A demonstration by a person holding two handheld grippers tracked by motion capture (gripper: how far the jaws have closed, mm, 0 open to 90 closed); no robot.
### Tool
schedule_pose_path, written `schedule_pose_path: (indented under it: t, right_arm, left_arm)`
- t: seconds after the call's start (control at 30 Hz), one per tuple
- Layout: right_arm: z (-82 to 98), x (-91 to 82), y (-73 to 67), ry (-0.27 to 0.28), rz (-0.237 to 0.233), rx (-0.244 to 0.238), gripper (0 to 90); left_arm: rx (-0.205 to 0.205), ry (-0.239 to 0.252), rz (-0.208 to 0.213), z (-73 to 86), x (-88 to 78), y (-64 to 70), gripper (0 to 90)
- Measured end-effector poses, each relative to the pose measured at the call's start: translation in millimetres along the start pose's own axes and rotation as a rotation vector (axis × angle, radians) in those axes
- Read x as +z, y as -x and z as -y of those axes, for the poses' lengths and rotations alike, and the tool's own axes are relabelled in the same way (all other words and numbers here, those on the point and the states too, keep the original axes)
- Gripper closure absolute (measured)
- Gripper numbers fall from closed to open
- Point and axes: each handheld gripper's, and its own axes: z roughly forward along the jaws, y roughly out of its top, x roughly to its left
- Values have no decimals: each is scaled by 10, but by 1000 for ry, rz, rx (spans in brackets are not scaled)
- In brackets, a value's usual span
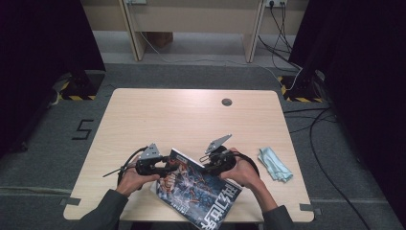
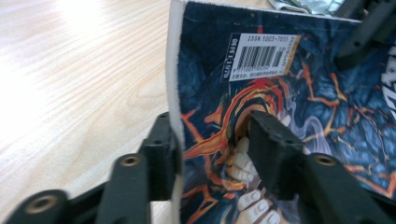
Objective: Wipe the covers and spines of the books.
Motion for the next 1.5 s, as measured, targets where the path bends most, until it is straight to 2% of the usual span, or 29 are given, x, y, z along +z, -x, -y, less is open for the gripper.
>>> schedule_pose_path:
  t: [0.13,0.17,0.37,0.4,0.47,0.5,0.63,0.8,0.83,0.97,1.13,1.23,1.3,1.33,1.37,1.43,1.5]
  right_arm:
    - [-16,-3,40,-7,25,-2,806]
    - [-26,2,47,-8,32,-17,801]
    - [-45,5,60,-9,48,-13,755]
    - [-32,3,95,0,59,21,727]
    - [-18,-28,119,10,71,34,722]
    - [-15,-40,130,19,69,33,710]
    - [13,-147,177,53,109,79,625]
    - [98,-320,267,104,160,150,546]
    - [123,-362,288,116,174,167,530]
    - [250,-548,389,144,274,236,503]
    - [467,-741,493,157,356,300,471]
    - [616,-850,544,165,387,342,460]
    - [743,-918,577,128,451,347,473]
    - [743,-918,577,128,451,347,473]
    - [873,-960,614,93,490,359,476]
    - [988,-992,642,91,504,397,486]
    - [1048,-1012,655,87,511,409,501]
  left_arm:
    - [31,12,-20,15,-45,31,670]
    - [30,15,-20,18,-54,31,681]
    - [71,39,-48,20,-111,90,729]
    - [87,34,-64,19,-128,119,738]
    - [94,37,-79,28,-142,141,745]
    - [94,37,-79,28,-142,141,747]
    - [85,56,-119,69,-221,149,756]
    - [79,67,-159,100,-297,144,764]
    - [74,66,-187,118,-329,138,764]
    - [60,66,-228,127,-357,157,764]
    - [48,51,-243,134,-365,146,763]
    - [46,48,-238,136,-382,152,765]
    - [44,46,-241,140,-385,158,766]
    - [44,46,-241,140,-385,158,766]
    - [40,43,-237,151,-394,168,770]
    - [34,40,-235,164,-406,181,773]
    - [31,39,-235,171,-408,189,774]
